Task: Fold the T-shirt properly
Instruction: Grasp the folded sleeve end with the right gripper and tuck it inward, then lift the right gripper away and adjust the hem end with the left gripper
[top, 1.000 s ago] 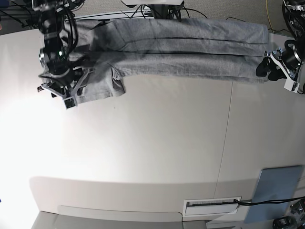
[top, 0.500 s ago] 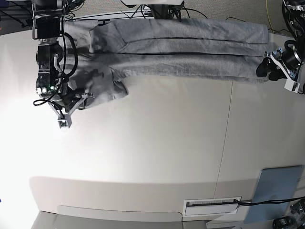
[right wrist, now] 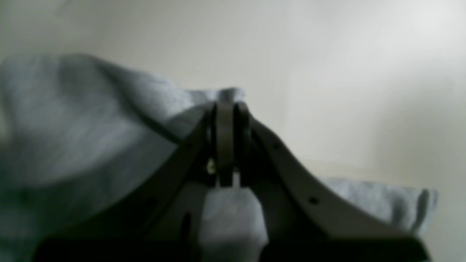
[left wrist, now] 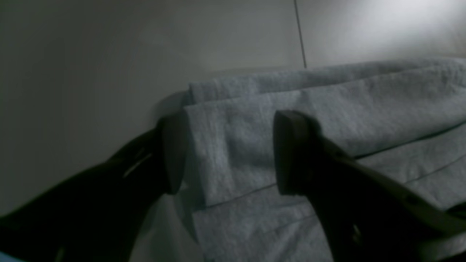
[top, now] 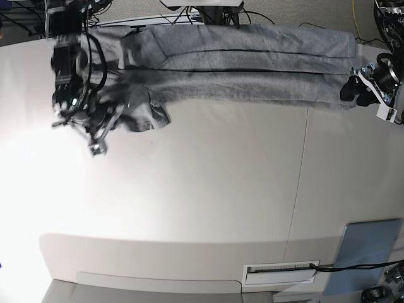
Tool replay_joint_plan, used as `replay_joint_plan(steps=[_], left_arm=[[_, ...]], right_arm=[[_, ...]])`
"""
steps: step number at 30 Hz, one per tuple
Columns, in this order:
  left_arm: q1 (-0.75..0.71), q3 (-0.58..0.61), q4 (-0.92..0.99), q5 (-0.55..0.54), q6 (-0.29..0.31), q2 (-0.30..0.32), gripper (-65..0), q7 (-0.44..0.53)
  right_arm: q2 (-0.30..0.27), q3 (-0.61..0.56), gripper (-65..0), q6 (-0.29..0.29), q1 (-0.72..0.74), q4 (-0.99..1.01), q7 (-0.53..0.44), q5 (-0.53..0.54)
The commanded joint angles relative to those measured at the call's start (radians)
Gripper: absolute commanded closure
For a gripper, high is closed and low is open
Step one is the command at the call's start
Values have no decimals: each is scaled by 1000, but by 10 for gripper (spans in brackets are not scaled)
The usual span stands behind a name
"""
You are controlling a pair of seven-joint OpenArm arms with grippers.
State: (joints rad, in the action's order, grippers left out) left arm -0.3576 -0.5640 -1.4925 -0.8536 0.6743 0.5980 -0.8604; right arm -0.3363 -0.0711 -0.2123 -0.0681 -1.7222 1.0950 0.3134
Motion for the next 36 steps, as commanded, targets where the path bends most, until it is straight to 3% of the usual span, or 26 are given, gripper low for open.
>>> replay_joint_plan(steps=[1,9,13,19,22,28,33,36], left_arm=[[3,-10,-14,-14,3,22,-374,15],[3,-10,-14,-14,3,22,-374,15],[3,-10,-14,-14,3,22,-374,15],[3,-10,-14,-14,3,22,-374,15],[3,-10,-14,-14,3,22,-374,15],[3,-10,-14,-14,3,22,-374,15],[3,-10,-14,-14,3,22,-374,15],[3,-10,-14,-14,4,23,-374,15]], right_arm=[[-13,7,0,0,2,-82,-29,-10],[-13,7,0,-2,-289,-499,-29,-83],[-13,6,0,-43,-431,-617,-27,-82],[-13,6,0,-49,-565,-634,10,-58],[-13,6,0,-89,-609,-634,17,-8],[-13,6,0,-90,-630,-634,27,8],[-13,6,-149,-90,-630,-634,68,45],[-13,6,-156,-90,-630,-634,71,64]])
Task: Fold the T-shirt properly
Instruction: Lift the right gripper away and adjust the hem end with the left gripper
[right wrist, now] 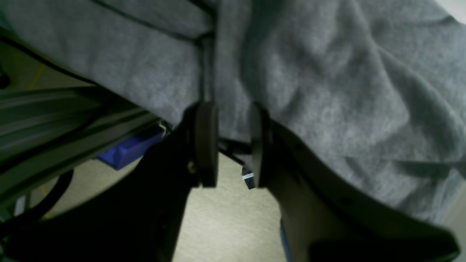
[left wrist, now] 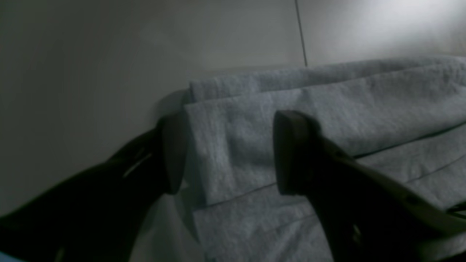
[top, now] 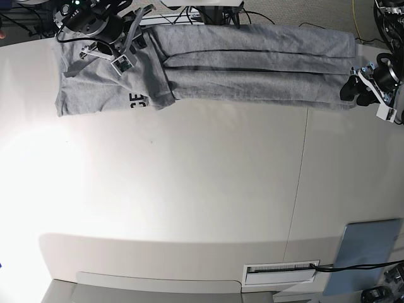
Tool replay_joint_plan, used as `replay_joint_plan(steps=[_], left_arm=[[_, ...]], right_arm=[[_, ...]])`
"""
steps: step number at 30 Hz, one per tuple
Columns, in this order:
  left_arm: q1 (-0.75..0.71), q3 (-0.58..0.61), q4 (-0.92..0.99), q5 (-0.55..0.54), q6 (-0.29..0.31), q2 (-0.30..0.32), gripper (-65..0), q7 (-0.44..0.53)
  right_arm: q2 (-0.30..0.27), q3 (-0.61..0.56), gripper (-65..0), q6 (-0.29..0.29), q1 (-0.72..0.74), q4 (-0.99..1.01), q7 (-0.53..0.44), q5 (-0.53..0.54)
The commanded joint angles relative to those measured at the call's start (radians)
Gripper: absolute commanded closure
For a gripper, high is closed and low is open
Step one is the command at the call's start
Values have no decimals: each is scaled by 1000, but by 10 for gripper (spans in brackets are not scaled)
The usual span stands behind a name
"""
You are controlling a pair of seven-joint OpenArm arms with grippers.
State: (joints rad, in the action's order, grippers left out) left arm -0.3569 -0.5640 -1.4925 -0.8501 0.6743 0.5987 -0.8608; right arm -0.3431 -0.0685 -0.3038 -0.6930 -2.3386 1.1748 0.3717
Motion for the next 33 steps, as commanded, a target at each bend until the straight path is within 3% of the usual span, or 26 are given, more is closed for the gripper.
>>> replay_joint_plan(steps=[1,6,12,14,22,27,30,33], left_arm=[[2,-10,-14,-18,4,22,-374,15],[2,-28,-14,-18,4,22,-374,14],[-31,-68,-12,-18,-20,22,-374,-12],[-54,-68,-4,-17,-50,22,-374,-10],[-75,-68,110,-71,-48,12,-374,24],[-74,-68,196,-87,-29,-6,-374,85],[-72,-68,257,-163,16,-5,-374,82],[-73,-68,295,-233,24,-6,-374,32]], right_arm=[[-6,5,-156,1,-5,-18,-9,3],[-6,5,-156,1,-5,-18,-12,-6],[-6,5,-156,2,-3,-18,-24,-116],[-6,5,-156,2,-2,-18,-24,-119],[-6,5,-156,2,-2,-18,-26,-119],[-6,5,-156,2,-2,-18,-24,-119],[-6,5,-156,2,-2,-18,-23,-119],[-6,5,-156,2,-2,-18,-23,-119]])
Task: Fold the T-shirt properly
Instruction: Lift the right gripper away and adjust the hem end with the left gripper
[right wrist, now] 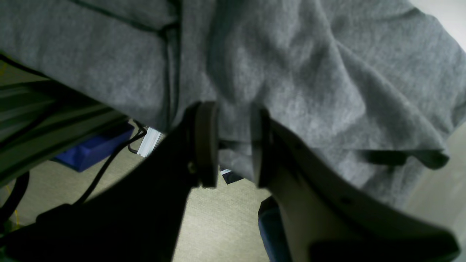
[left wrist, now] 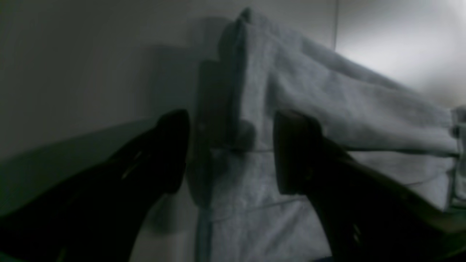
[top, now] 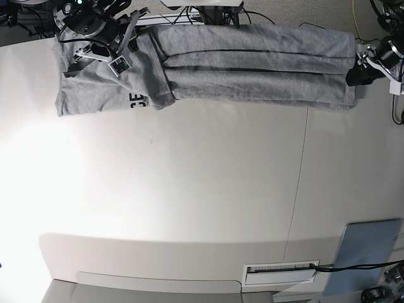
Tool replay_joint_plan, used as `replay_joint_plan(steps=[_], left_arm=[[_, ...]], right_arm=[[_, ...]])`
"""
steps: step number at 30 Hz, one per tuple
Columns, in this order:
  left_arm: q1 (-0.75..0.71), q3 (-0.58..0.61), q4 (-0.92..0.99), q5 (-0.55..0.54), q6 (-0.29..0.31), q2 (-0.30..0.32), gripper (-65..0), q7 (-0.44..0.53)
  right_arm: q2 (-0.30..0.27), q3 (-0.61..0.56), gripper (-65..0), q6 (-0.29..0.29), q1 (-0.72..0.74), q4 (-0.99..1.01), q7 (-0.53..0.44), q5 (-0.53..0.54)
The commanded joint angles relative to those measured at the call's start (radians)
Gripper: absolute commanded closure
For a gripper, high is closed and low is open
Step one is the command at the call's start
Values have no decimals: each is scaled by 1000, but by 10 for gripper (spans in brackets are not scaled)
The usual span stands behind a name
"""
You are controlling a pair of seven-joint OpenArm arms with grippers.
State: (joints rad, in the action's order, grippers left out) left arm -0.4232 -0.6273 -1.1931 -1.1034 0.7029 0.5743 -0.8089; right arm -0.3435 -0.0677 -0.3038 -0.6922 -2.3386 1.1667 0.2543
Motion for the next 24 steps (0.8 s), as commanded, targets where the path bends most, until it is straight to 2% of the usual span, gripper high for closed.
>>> replay_joint_plan(steps=[1,7,18,21,24], left_arm=[[-6,-5,0,-11,-5,19,-374,-50],[-6,-4,0,-135,-5,18,-373,-113],[8,-4,0,-184,-5,-29,-369,-162],[10,-4,0,-183,-5,-31,-313,-167],[10,-4,0,-183,-5,-31,-187,-166]], right_arm=[[-6,4,-156,2,-3,-18,-15,-1],[-6,4,-156,2,-3,-18,-15,-1],[-6,4,-156,2,-3,-18,-14,-1],[-6,4,-156,2,-3,-18,-14,-1],[-6,4,-156,2,-3,-18,-13,-2]])
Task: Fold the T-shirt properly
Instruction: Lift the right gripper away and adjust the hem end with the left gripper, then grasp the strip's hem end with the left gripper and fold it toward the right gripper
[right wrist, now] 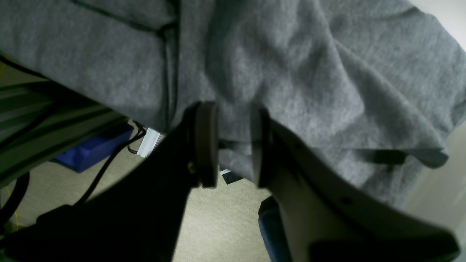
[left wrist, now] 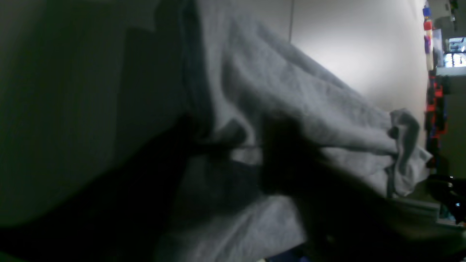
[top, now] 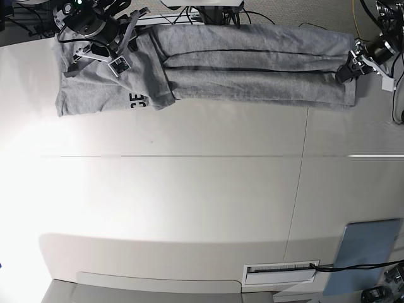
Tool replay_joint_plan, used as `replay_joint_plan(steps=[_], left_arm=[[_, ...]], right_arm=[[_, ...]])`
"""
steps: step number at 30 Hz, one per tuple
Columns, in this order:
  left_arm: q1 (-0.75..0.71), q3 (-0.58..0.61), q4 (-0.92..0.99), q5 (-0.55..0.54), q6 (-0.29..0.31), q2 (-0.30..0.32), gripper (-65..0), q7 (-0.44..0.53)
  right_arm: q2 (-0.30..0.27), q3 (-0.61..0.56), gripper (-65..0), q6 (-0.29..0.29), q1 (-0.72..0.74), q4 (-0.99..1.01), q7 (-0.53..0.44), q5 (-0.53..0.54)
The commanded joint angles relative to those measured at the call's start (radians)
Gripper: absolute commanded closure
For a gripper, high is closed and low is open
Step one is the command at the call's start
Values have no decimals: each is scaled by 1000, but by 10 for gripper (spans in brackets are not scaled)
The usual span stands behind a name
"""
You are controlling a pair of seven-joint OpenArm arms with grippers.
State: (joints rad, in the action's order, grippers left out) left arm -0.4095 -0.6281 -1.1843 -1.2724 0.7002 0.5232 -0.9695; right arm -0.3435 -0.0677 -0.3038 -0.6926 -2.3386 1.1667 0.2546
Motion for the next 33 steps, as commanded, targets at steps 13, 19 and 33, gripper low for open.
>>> replay_joint_plan(steps=[13,19,33], left_arm=[[27,-14,-14,184,-2,29,0,246],[62,-32,-109,251,-2,29,0,244],[-122,-28,-729,327,-211,-263,0,92]], right_arm=[[-6,4,-156,2,-3,-18,-19,-2],[-5,4,-156,3,-3,-18,-34,-48],[-6,4,-156,33,-2,-18,-72,-152]])
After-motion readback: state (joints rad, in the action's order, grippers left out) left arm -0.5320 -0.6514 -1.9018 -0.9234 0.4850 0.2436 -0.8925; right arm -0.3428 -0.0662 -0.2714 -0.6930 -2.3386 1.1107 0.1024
